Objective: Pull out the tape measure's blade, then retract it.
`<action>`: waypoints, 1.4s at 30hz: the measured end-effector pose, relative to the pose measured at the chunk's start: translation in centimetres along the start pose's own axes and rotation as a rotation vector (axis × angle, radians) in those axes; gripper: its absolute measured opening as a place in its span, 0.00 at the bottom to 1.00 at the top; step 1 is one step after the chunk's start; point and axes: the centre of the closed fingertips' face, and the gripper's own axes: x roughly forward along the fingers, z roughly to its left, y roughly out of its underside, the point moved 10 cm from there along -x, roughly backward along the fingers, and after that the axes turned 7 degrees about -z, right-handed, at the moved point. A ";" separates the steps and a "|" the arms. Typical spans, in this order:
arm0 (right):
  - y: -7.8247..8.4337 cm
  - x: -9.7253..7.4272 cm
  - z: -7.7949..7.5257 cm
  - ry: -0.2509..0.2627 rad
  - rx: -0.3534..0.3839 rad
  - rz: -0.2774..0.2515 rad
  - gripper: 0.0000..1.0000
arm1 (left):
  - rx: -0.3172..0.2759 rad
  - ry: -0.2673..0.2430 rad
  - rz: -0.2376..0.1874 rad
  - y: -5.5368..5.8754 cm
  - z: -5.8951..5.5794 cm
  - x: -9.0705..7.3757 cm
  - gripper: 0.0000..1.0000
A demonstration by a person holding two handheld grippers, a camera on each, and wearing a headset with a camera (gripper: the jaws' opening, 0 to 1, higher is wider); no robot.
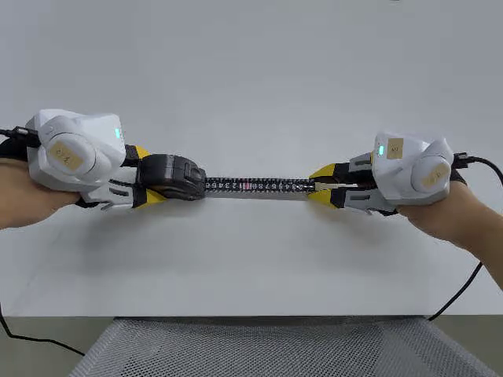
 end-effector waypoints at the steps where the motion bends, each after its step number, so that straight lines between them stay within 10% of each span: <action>1: 0.1 -0.1 0.0 0.002 0.000 0.002 0.08 | 0.000 0.000 0.000 0.0 0.0 0.0 0.28; 42: 1.2 -3.0 -0.4 0.018 -0.014 0.055 0.08 | 0.001 0.003 0.006 -0.1 0.0 -0.1 0.28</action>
